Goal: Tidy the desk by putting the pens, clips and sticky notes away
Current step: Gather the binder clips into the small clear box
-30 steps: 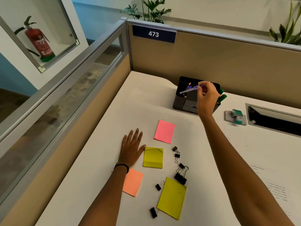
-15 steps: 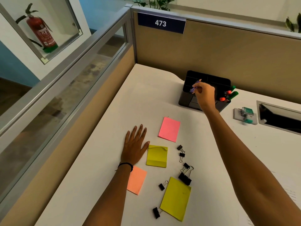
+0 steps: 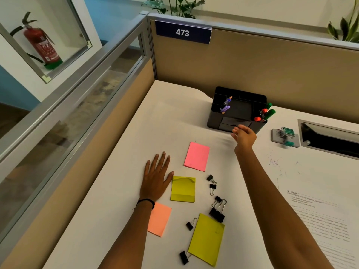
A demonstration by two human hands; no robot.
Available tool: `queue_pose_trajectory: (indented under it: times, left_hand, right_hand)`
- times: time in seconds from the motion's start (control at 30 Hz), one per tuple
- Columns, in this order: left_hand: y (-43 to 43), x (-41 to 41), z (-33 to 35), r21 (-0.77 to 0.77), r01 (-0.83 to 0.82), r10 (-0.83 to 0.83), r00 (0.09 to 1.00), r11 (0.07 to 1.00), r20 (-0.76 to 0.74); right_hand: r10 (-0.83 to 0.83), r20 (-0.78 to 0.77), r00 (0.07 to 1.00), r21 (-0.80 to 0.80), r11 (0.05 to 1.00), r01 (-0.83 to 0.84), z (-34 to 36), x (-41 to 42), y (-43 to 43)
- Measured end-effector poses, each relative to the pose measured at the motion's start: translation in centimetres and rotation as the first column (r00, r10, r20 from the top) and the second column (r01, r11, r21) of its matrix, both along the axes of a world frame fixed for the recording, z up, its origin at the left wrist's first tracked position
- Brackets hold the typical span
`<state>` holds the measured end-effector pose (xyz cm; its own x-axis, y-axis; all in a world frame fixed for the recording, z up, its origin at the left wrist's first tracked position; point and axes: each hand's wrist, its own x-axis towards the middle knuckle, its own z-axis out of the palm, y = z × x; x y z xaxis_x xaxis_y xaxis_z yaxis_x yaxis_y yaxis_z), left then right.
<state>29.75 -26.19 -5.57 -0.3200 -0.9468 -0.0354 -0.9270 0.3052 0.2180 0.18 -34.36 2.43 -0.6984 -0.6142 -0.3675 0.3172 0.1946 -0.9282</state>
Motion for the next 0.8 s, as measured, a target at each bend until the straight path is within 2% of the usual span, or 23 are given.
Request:
queue_pose_trajectory:
  times: [0.1, 0.27, 0.43, 0.6, 0.8]
  left_hand:
    - [0.0, 0.0, -0.1, 0.0, -0.001, 0.001, 1.0, 1.0, -0.011]
    - [-0.1, 0.1, -0.2, 0.001, -0.004, 0.004, 1.0, 1.0, -0.002]
    - [-0.1, 0.0, -0.1, 0.0, -0.001, 0.001, 1.0, 1.0, 0.009]
    - [-0.1, 0.0, 0.1, -0.003, 0.006, -0.006, 1.0, 1.0, -0.004]
    - [-0.3, 0.3, -0.5, 0.032, 0.014, -0.01, 0.992, 0.999, -0.126]
  right_hand:
    - [-0.026, 0.241, 0.97, -0.019, 0.999, 0.032, 0.0, -0.2, -0.5]
    - [-0.027, 0.389, 0.921, -0.055, 0.997, 0.053, 0.6, 0.1, -1.2]
    - [-0.028, 0.448, 0.893, -0.081, 0.994, 0.072, 0.6, 0.4, -0.8]
    - [-0.027, 0.42, 0.907, -0.055, 0.997, 0.055, 0.3, 1.0, 0.2]
    - [-0.058, 0.405, 0.912, 0.001, 0.998, 0.063, 0.1, 2.1, 1.8]
